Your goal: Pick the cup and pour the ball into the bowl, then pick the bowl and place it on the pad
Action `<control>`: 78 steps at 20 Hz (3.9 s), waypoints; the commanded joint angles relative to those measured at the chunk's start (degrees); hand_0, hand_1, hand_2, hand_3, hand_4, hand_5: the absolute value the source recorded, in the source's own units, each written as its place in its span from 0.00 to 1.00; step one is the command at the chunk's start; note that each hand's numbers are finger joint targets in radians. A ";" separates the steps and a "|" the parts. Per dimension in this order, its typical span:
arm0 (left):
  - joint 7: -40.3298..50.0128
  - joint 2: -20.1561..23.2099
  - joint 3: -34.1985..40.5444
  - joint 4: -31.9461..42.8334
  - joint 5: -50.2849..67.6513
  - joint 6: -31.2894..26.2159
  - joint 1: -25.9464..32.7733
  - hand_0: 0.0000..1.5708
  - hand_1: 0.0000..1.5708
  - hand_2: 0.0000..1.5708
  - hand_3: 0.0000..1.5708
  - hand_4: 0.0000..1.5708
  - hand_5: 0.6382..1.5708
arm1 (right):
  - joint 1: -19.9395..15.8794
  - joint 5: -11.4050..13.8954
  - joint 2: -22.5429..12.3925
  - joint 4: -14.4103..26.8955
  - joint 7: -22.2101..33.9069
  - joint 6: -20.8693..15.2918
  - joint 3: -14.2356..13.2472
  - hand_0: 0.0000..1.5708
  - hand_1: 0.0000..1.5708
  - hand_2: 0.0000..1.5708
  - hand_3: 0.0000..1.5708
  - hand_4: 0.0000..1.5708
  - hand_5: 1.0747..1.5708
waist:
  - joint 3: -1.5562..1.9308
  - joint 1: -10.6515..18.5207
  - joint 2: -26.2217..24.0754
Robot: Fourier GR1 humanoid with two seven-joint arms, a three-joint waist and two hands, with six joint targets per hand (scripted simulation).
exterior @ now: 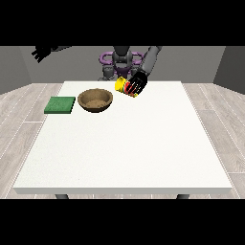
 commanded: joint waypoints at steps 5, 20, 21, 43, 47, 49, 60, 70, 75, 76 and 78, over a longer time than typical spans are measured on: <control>21.30 -4.78 -10.75 3.30 -15.08 -6.58 -11.26 0.87 0.87 1.00 1.00 0.92 0.97 | -0.48 0.22 -2.74 11.49 -4.50 2.42 -3.70 0.00 0.00 0.00 0.00 0.44 0.98 | -0.30 5.54 -3.03; 43.20 -4.95 -29.67 3.83 -34.79 -26.50 -22.94 0.47 0.47 1.00 1.00 0.64 1.00 | -6.94 2.71 -1.15 15.16 -5.05 2.05 0.23 0.00 0.00 0.00 0.19 0.45 0.97 | -0.35 0.91 -3.12; 46.56 -4.95 -31.37 2.20 -35.72 -26.43 -20.83 0.39 0.39 0.95 0.98 0.65 1.00 | -8.70 1.94 -0.45 14.67 -4.82 1.75 0.38 0.00 0.00 0.00 0.19 0.44 0.97 | -0.37 -1.08 -1.82; 27.12 2.34 6.79 -27.99 5.82 -20.43 -12.46 0.00 0.00 0.00 0.00 0.74 0.99 | -4.23 4.19 0.18 15.32 -3.94 -4.94 -1.00 0.00 0.00 0.00 0.00 0.50 0.97 | -1.31 14.10 -4.92; 21.62 4.06 17.47 -32.66 21.73 -27.32 -10.69 0.00 0.00 0.00 0.00 0.68 1.00 | -2.72 4.86 1.77 16.11 -5.24 -7.63 -1.70 0.00 0.00 0.00 0.00 0.49 0.97 | -1.08 17.09 -3.27; 18.99 6.46 21.30 -33.77 28.06 -33.50 -11.32 0.00 0.00 0.00 0.00 0.67 1.00 | -2.64 5.52 4.37 16.44 -6.87 -9.36 -1.07 0.00 0.00 0.00 0.00 0.50 0.98 | -0.79 18.88 -0.90; 16.87 19.37 32.54 -33.47 43.82 -52.46 -10.30 0.00 0.00 0.00 0.00 0.66 0.99 | -8.02 6.32 9.97 24.32 -17.63 -12.38 -0.86 0.00 0.00 0.00 0.00 0.46 0.99 | -0.39 20.62 8.69; 19.75 24.03 35.28 -40.04 49.54 -56.25 -3.47 0.00 0.00 0.00 0.00 0.64 0.96 | -10.78 7.62 6.85 40.03 -25.72 -7.38 -0.77 0.00 0.00 0.00 0.00 0.35 0.97 | -0.36 19.76 8.77; 22.67 26.98 36.19 -42.08 51.35 -55.82 -7.09 0.00 0.00 0.00 0.00 0.65 0.96 | -14.15 8.23 7.44 43.88 -31.66 -8.41 -1.13 0.00 0.00 0.00 0.00 0.32 0.96 | -0.33 19.61 13.04; 18.69 28.99 38.99 -37.53 52.01 -58.77 -3.14 0.00 0.00 0.00 0.00 0.65 0.96 | -12.47 8.65 8.54 40.48 -29.07 -8.95 0.47 0.00 0.00 0.00 0.00 0.30 0.95 | -0.41 17.53 11.91; 17.55 25.95 36.84 -42.15 51.78 -58.26 -1.39 0.00 0.00 0.00 0.00 0.64 0.97 | -13.42 7.94 7.93 42.93 -31.41 -9.20 -1.07 0.00 0.00 0.00 0.00 0.30 0.95 | -0.37 20.18 12.99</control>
